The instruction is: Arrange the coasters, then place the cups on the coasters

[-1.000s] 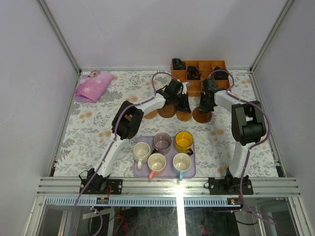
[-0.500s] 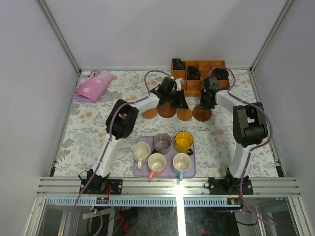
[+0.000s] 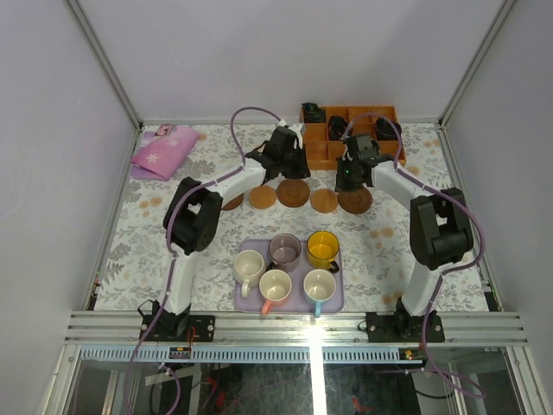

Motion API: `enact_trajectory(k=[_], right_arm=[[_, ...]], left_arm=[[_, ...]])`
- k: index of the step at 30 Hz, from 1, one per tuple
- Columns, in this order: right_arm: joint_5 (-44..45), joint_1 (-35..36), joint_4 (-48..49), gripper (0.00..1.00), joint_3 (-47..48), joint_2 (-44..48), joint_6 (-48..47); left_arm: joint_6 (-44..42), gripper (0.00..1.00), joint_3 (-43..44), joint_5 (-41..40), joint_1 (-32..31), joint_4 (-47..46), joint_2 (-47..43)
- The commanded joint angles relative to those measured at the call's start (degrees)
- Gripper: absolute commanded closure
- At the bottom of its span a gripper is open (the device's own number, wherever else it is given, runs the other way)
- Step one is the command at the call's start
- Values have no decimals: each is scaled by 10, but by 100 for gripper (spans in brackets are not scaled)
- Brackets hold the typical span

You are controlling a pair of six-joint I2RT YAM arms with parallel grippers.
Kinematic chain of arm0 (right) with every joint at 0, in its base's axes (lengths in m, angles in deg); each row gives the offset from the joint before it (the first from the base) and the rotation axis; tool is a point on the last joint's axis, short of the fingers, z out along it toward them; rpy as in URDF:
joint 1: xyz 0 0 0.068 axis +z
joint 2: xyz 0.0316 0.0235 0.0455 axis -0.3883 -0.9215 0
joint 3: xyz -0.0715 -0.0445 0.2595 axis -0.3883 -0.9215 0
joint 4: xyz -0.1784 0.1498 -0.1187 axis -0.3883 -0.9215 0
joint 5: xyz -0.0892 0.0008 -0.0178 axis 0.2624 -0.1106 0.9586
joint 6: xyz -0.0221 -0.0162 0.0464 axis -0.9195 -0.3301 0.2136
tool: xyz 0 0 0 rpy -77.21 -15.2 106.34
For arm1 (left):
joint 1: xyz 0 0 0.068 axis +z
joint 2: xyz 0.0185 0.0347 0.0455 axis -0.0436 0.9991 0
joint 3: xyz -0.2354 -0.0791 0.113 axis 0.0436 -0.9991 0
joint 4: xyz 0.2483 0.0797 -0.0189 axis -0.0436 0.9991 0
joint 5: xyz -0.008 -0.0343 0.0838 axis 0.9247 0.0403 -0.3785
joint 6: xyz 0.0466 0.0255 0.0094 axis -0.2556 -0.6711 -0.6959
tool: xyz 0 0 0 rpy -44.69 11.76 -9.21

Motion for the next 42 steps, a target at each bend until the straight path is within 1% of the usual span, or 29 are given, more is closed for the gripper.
enact_trajectory(k=[1, 5, 13, 23, 29, 38, 42], right_arm=[[-49, 15, 8, 100, 16, -24, -4], [-66, 22, 7, 100, 28, -47, 0], [-88, 29, 14, 100, 40, -86, 8], [-64, 28, 13, 100, 78, -138, 15], [-55, 28, 4, 100, 114, -169, 12], [-35, 27, 3, 100, 137, -193, 4], [-33, 27, 6, 100, 138, -187, -3]], left_arm=[[-29, 88, 6, -47, 4, 38, 30], [-31, 90, 6, -52, 4, 47, 47], [-32, 90, -1, -49, 3, 71, 61], [-26, 91, -49, -1, 1, 75, 54], [-23, 92, -74, 2, -3, 72, 42], [-15, 93, -86, 4, -5, 70, 35], [-13, 93, -84, 2, -6, 68, 37]])
